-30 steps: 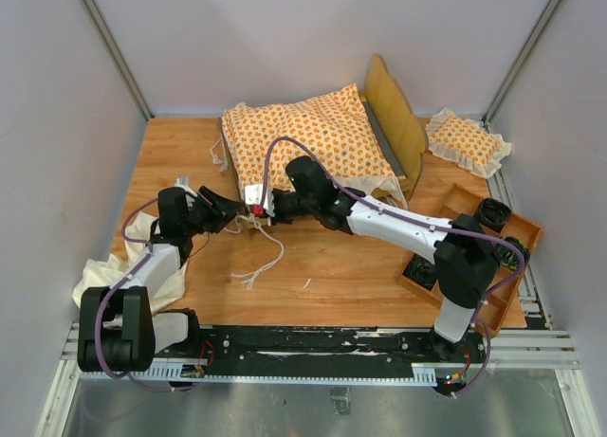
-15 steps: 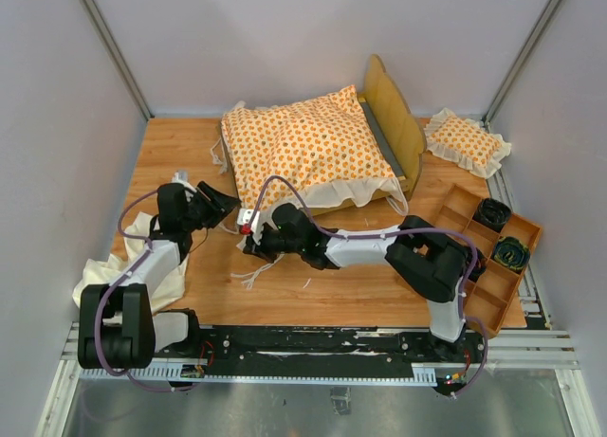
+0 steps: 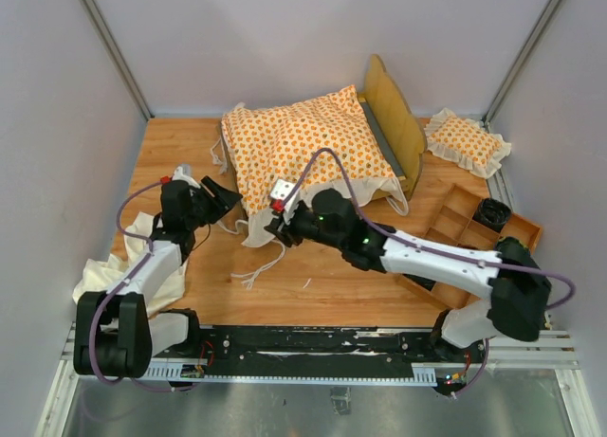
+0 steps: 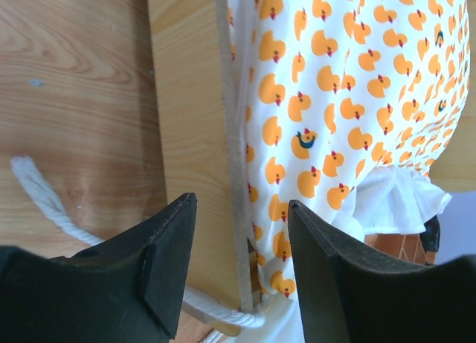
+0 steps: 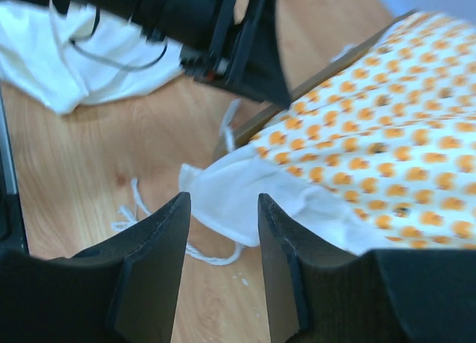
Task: Set up the pet bed
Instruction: Adjust the mattress on the bed frame, then adjust the bed frame at the center of the board.
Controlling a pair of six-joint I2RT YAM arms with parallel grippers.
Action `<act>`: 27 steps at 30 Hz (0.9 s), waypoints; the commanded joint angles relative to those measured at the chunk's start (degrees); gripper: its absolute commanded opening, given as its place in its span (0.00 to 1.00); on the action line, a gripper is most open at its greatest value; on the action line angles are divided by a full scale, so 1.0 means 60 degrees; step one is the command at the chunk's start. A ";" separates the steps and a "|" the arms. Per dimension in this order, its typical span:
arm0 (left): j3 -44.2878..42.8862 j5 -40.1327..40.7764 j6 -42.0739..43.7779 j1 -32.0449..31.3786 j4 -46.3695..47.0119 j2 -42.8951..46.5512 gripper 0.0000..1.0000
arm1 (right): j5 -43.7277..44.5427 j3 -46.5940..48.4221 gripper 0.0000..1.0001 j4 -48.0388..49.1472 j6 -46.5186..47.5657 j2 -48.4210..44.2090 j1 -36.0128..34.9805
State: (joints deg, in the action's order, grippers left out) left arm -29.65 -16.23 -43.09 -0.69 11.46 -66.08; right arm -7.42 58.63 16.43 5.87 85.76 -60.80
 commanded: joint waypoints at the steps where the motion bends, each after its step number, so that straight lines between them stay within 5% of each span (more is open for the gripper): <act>1: -0.0386 0.0777 0.0413 -0.0659 0.0123 -0.0155 0.57 | 0.2099 -0.0451 0.43 -0.1851 0.0219 -0.1568 0.0002; 6: -0.0795 0.1685 0.0871 -0.0946 -0.0345 -0.1015 0.52 | 0.3552 -0.1067 0.43 -0.2682 -0.0496 -0.3263 0.0010; 11: -0.1528 0.1845 0.2385 -0.0972 -0.0872 -0.1554 0.18 | 0.3472 -0.1828 0.43 -0.3212 -0.0845 -0.4623 0.0010; 15: -0.2288 0.2288 0.3877 -0.0969 -0.1708 -0.1932 0.01 | 0.3179 -0.2253 0.43 -0.4110 -0.1376 -0.5295 0.0010; 27: -0.3447 0.1471 0.7939 -0.0557 -0.2587 -0.2609 0.00 | 0.6245 -0.3485 0.47 -0.5183 -0.2096 -0.7035 0.0053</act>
State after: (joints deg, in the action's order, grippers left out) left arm -49.30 -1.48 -9.96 -4.95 -2.13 -82.30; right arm 21.85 38.63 -11.64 -4.97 45.60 -60.75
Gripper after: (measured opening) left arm 0.087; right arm 0.451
